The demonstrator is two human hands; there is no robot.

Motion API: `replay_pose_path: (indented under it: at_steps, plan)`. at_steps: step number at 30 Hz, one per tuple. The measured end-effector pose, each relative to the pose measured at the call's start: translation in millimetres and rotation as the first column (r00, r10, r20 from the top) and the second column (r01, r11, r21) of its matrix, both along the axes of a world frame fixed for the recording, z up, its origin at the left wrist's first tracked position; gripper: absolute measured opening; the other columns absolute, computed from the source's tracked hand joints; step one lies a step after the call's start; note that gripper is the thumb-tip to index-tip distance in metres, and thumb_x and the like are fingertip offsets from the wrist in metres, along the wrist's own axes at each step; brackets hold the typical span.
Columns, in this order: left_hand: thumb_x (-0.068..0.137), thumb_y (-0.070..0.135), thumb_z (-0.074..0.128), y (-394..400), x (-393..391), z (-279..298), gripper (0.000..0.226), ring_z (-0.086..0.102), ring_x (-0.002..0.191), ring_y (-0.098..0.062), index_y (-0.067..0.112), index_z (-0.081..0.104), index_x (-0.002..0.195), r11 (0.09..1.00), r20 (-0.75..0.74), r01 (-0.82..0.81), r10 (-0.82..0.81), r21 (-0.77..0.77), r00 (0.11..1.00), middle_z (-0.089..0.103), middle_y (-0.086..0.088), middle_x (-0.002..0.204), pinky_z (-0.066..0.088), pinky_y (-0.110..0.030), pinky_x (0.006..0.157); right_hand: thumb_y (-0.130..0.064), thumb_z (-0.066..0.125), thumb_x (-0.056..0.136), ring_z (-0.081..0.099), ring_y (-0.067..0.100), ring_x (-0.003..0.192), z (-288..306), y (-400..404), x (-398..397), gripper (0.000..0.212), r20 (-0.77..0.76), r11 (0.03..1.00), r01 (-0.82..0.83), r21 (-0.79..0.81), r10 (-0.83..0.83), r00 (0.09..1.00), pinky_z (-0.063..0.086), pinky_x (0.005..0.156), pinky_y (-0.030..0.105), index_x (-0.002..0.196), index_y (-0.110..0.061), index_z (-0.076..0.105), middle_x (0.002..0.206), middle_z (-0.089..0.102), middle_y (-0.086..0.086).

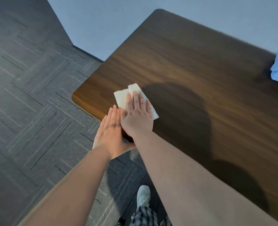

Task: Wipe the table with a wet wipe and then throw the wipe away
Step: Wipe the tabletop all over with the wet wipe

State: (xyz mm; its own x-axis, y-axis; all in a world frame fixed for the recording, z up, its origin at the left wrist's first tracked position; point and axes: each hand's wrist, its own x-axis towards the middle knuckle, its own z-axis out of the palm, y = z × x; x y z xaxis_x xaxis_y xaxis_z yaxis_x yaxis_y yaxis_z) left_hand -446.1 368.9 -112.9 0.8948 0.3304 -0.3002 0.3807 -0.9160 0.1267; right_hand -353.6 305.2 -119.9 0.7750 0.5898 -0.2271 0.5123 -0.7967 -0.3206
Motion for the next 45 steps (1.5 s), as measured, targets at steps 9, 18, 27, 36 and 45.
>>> replay_pose_path:
  at_steps: [9,18,27,36,45]
  plan:
    - [0.053,0.098,0.017,-4,1,12,0.135,-0.012,0.143,-0.025,0.003,-0.013,0.144,0.999,-0.055,0.017,-0.015,0.029,0.998,-0.016,-0.014,0.155,0.002,-0.040,0.118,-0.056,0.011,0.095,-0.004,0.022,0.147,1,-77,5,0.065,0.058,0.993,0.115,-0.008,-0.114,0.992,0.000,0.120,0.041,0.150,-0.024,-0.004,0.161,-0.002,0.004]
    - [0.069,0.088,0.006,-86,56,35,0.111,-0.004,0.144,-0.021,0.008,-0.004,0.146,0.926,-0.033,0.368,-0.367,0.079,0.930,-0.006,-0.009,0.157,0.004,-0.038,0.117,-0.058,0.002,0.092,-0.008,0.020,0.147,3,-247,2,0.066,0.064,0.881,0.460,-0.112,-0.456,0.888,-0.006,0.119,0.038,0.148,-0.027,-0.014,0.160,-0.007,0.001]
    - [0.075,0.082,0.010,-286,128,42,0.099,-0.013,0.142,-0.014,0.016,-0.008,0.147,0.672,-0.012,0.741,-0.741,-0.006,0.671,-0.017,0.001,0.152,-0.002,-0.039,0.118,-0.059,0.007,0.093,0.007,0.023,0.147,4,-446,-37,0.067,0.151,0.562,0.806,-0.185,-0.794,0.589,0.002,0.118,0.038,0.150,-0.026,-0.005,0.160,0.009,0.006]
    - [0.073,0.082,0.013,-488,140,39,0.098,-0.018,0.140,-0.012,0.022,-0.012,0.146,0.328,-0.004,0.940,-0.944,-0.097,0.329,-0.022,0.008,0.148,-0.009,-0.038,0.116,-0.058,0.003,0.091,-0.006,0.021,0.147,7,-607,-95,0.067,0.145,0.213,0.957,-0.195,-0.959,0.243,-0.005,0.117,0.036,0.147,-0.026,-0.015,0.160,-0.006,0.004]
    - [0.077,0.078,0.007,-634,115,19,0.090,-0.024,0.137,-0.006,0.022,-0.017,0.143,0.038,0.020,0.996,-0.999,-0.084,0.040,-0.026,0.009,0.147,-0.010,-0.037,0.116,-0.046,0.026,0.099,0.013,0.018,0.146,7,-700,-142,0.058,0.128,0.156,0.987,-0.046,-0.979,0.161,0.001,0.114,0.029,0.149,-0.018,0.017,0.158,0.017,0.003]
